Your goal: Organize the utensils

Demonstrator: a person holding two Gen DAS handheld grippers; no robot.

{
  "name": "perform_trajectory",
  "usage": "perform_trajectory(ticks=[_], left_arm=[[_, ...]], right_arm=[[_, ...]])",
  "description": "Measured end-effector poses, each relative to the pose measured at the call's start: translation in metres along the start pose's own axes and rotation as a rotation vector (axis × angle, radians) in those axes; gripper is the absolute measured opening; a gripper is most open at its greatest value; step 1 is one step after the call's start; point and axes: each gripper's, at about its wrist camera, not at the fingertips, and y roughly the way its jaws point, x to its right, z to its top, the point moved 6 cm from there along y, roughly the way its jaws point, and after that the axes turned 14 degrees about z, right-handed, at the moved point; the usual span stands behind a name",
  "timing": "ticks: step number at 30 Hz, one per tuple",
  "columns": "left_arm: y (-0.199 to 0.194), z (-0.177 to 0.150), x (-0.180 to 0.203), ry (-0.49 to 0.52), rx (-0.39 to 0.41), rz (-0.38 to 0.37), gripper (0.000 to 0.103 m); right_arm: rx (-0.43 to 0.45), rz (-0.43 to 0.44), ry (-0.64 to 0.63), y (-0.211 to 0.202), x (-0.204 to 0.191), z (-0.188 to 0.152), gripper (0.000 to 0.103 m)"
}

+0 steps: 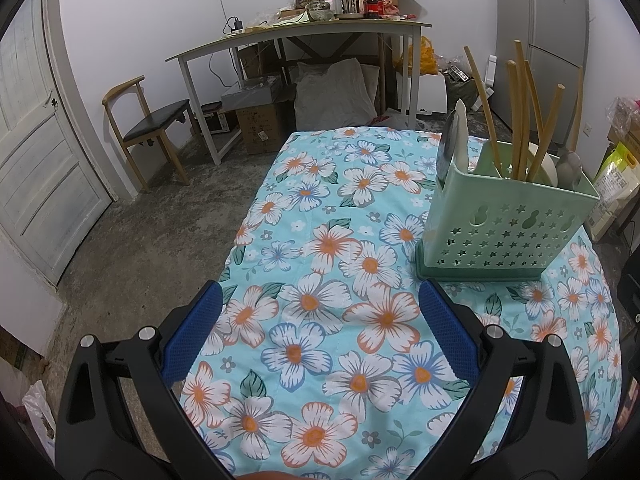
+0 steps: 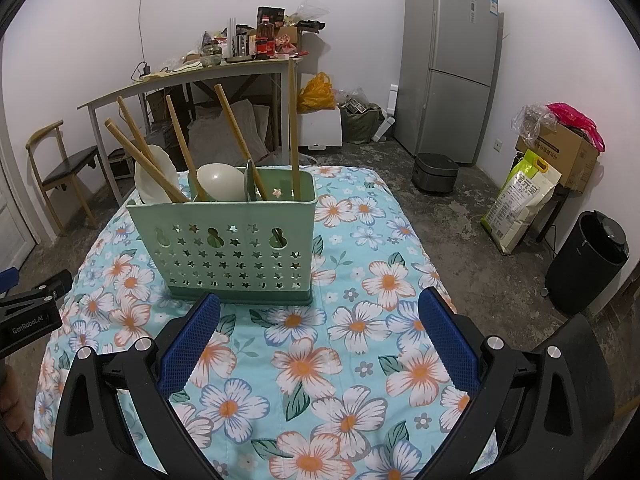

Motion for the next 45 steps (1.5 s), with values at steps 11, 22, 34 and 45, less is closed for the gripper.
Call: perform_trajectory(ticks=[11, 22, 34, 45], left_arm=[[-0.0012, -0.0006, 0.0000, 0.001, 0.002, 0.000, 0.095], [0.0005, 0.0025, -0.0016, 0.002, 0.001, -0.002, 0.095], [0.0010, 0.0029, -0.0017, 0.000, -0.001, -0.003, 0.095], [0.0014, 0.0028, -0.0021, -0.001, -0.002, -0.002, 0.095]], right_arm=[[0.000, 0.000, 0.001, 0.0000, 0.0000, -0.0001, 0.097], [0.001, 0.002, -0.001, -0.0009, -0.0009, 0.0031, 0.097], [0.002, 0.000, -0.002, -0.0011, -0.0016, 0.0033, 0.097], [0.002, -0.001, -0.002, -0.0010, -0.0020, 0.0035, 0.097]])
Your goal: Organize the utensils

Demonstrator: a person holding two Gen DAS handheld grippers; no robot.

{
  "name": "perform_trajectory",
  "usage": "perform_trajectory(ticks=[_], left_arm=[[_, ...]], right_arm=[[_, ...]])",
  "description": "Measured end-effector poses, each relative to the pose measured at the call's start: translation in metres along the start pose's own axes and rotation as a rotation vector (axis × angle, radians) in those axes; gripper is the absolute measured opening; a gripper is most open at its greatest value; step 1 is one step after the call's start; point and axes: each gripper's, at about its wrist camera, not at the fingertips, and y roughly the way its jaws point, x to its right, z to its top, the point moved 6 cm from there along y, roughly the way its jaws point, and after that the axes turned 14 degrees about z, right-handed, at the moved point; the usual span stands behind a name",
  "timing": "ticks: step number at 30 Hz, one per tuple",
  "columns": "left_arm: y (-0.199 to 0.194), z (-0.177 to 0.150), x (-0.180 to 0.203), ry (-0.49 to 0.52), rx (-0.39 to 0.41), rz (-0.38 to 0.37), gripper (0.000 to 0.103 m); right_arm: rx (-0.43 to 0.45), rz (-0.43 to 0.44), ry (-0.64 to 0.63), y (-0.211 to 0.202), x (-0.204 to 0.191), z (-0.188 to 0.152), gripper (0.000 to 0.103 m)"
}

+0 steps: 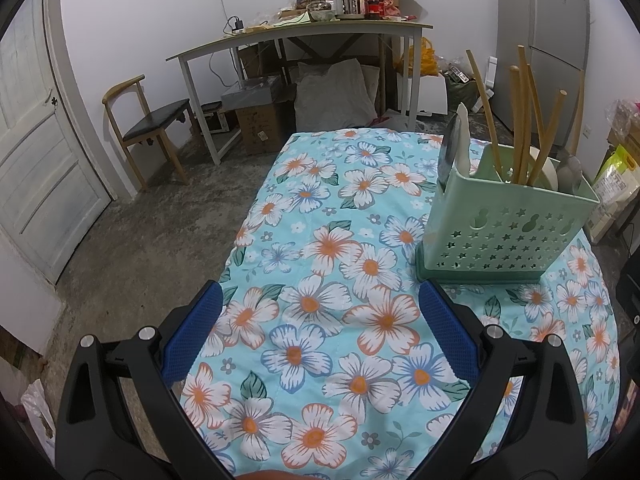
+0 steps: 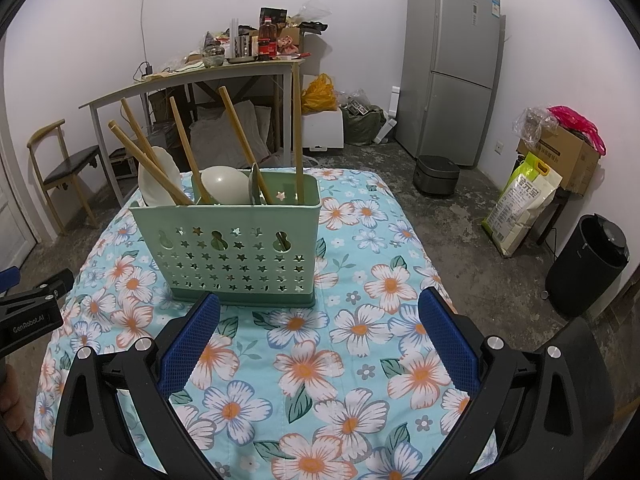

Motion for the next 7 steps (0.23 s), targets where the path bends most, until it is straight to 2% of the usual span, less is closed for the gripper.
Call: perform_trajectory(ticks=[7], left_arm=[[0.0007, -0.0006, -0.0001, 0.000, -0.006, -0.003, 0.095]], right_arm=[[-0.001, 0.000, 0.001, 0.0003, -0.0001, 0.0001, 0.097]])
